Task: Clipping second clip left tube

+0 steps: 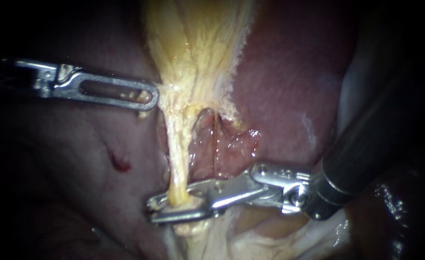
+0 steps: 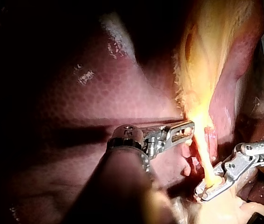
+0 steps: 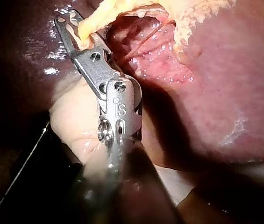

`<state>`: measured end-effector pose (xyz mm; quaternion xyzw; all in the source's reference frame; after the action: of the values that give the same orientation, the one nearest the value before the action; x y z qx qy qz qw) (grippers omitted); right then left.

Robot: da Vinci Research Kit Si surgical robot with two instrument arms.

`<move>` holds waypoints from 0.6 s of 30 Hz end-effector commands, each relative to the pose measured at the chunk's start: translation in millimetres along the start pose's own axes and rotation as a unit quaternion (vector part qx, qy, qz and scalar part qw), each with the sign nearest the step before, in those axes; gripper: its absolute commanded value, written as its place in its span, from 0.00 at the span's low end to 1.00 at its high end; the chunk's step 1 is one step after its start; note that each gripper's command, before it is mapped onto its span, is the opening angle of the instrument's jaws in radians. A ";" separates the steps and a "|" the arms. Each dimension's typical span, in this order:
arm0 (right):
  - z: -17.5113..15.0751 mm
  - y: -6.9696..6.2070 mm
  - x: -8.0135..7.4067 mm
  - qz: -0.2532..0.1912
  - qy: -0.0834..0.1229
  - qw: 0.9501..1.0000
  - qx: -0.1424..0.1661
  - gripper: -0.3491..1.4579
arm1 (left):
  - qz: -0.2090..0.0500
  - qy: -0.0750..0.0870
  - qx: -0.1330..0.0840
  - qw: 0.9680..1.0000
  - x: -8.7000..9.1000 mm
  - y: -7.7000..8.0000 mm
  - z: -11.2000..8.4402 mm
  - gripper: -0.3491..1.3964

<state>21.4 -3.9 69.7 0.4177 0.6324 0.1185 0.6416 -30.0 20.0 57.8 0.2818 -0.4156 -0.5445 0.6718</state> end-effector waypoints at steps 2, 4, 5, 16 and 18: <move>-0.1 0.1 -0.1 0.000 0.000 1.000 -0.001 0.00 | 0.000 0.000 0.000 1.000 0.0 0.0 0.0 0.00; -0.3 0.2 -0.2 0.003 0.000 1.000 0.000 0.00 | 0.000 0.000 0.000 1.000 0.0 0.0 -0.1 0.00; -0.4 0.3 -0.2 0.012 0.001 1.000 0.000 0.00 | 0.000 0.000 0.000 1.000 0.0 0.0 -0.1 0.00; -0.8 0.6 -0.5 0.029 0.001 1.000 0.000 0.00 | 0.000 0.000 0.000 1.000 -0.1 0.1 -0.1 0.00; -0.8 0.6 -0.5 0.032 0.002 0.999 -0.001 0.00 | 0.000 0.000 0.000 1.000 -0.1 0.1 -0.1 0.00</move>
<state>20.8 -3.6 70.6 0.4363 0.6197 0.1402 0.6372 -29.9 20.2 57.8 0.2820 -0.4155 -0.5445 0.6718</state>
